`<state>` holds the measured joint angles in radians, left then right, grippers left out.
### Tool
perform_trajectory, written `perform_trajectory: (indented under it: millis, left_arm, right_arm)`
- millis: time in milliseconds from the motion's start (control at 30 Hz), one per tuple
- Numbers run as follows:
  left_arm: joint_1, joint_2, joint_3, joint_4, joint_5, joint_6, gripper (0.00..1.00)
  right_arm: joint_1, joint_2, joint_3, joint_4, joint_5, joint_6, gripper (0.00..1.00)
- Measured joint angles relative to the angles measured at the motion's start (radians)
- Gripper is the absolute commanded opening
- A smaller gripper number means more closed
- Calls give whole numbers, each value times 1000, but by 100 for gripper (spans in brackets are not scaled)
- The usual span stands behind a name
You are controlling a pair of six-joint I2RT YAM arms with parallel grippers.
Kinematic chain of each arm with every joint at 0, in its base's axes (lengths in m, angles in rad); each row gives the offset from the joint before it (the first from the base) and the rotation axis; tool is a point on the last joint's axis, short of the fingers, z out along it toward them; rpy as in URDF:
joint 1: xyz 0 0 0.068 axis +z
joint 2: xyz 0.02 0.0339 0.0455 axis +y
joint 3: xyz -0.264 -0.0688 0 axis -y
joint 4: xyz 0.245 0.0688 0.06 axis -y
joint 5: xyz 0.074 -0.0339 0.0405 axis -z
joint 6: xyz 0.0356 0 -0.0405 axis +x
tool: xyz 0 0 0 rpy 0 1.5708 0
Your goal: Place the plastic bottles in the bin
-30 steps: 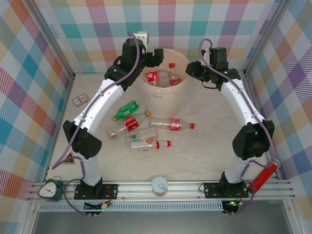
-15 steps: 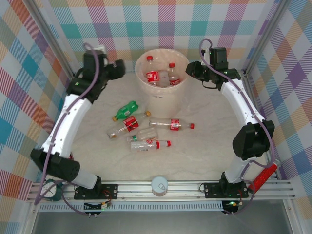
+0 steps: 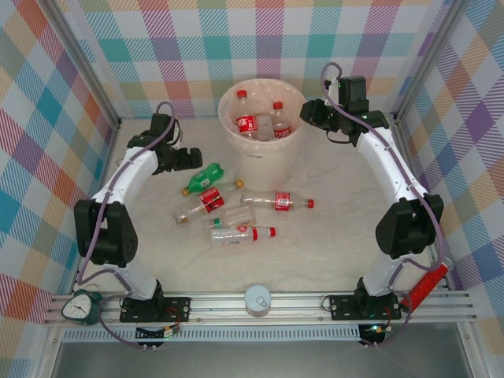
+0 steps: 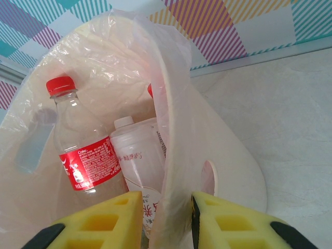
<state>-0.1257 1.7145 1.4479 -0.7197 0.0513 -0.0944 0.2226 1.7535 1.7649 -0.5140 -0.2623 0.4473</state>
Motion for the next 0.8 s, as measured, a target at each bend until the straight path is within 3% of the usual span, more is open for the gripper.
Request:
perform_trajectory:
  millis: [167,500,667,800]
  left_arm:
    - [-7,87,-3,31,45,42,100]
    - [-32,245,28,43,34,85,100]
    - [-36,293,52,42,10,82,91]
    - [-37,304,55,41,-19,65,77]
  right_arm:
    - [0,0,0,0,0,-1,31]
    - [0,6,5,-1,-2,-7,32]
    - [0,21,19,-2,-2,-8,32]
    - [0,26,24,0,-5,-11,32]
